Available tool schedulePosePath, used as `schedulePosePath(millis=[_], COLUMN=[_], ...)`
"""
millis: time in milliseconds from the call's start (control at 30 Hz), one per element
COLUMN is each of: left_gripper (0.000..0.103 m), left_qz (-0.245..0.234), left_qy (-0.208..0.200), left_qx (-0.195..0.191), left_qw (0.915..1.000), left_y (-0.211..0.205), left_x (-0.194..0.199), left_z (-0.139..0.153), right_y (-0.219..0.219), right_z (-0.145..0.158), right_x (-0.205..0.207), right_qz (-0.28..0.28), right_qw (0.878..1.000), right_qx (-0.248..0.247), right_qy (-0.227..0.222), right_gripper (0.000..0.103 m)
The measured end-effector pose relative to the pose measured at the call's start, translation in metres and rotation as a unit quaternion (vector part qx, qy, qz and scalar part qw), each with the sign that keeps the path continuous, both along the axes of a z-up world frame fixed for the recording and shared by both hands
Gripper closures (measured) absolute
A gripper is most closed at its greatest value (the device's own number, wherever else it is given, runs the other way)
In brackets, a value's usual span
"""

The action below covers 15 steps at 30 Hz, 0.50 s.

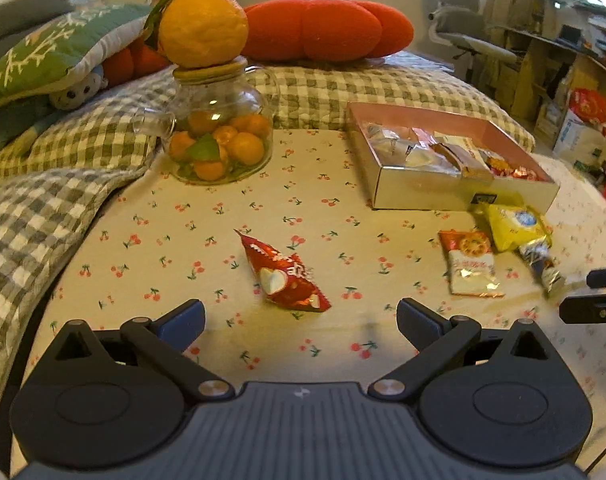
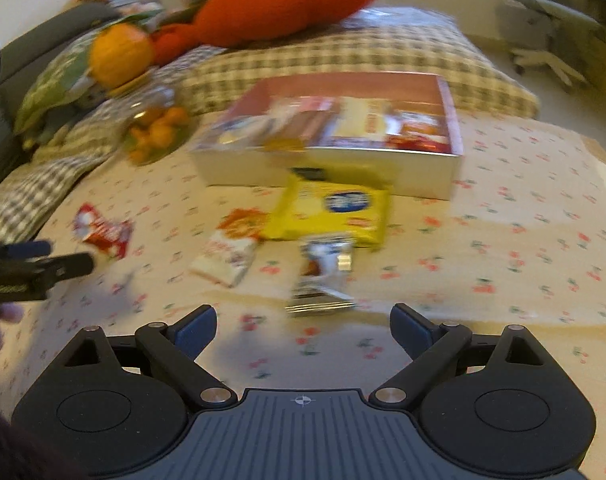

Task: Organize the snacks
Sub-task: 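Withdraw both tools from the box toward the remaining snacks, then grasp red-and-white packet with left tool while right tool grasps orange-and-white cookie packet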

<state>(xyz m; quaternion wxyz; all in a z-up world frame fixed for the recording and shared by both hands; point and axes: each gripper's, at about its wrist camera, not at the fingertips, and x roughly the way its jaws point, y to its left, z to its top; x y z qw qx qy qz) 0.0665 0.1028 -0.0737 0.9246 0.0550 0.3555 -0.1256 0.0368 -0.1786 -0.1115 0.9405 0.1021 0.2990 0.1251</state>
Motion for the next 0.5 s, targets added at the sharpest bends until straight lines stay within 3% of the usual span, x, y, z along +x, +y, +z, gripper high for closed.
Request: schedulePosePath(millis=[100, 267, 500], left_gripper=[0.001, 0.004, 0.022], left_qz=[0.004, 0.024, 0.033], left_qy=[0.004, 0.018, 0.036], left_qx=[0.001, -0.051, -0.081], left_qw=[1.0, 0.9983, 0.9955], left_y=[0.005, 0.013, 0.009], left_x=[0.004, 0.011, 0.021], left_z=[-0.008, -0.015, -0.023], right_y=[0.019, 0.045, 0.064], right_z=[0.001, 0.002, -0.004], right_x=[-0.001, 0.003, 0.024], right_qz=[0.024, 0.059, 0.062], right_qw=[1.0, 0.998, 0.998], right_qx=[-0.008, -0.02, -0.01], right_qy=[-0.015, -0.032, -0.012], right_gripper=[0.008, 0.008, 0.008])
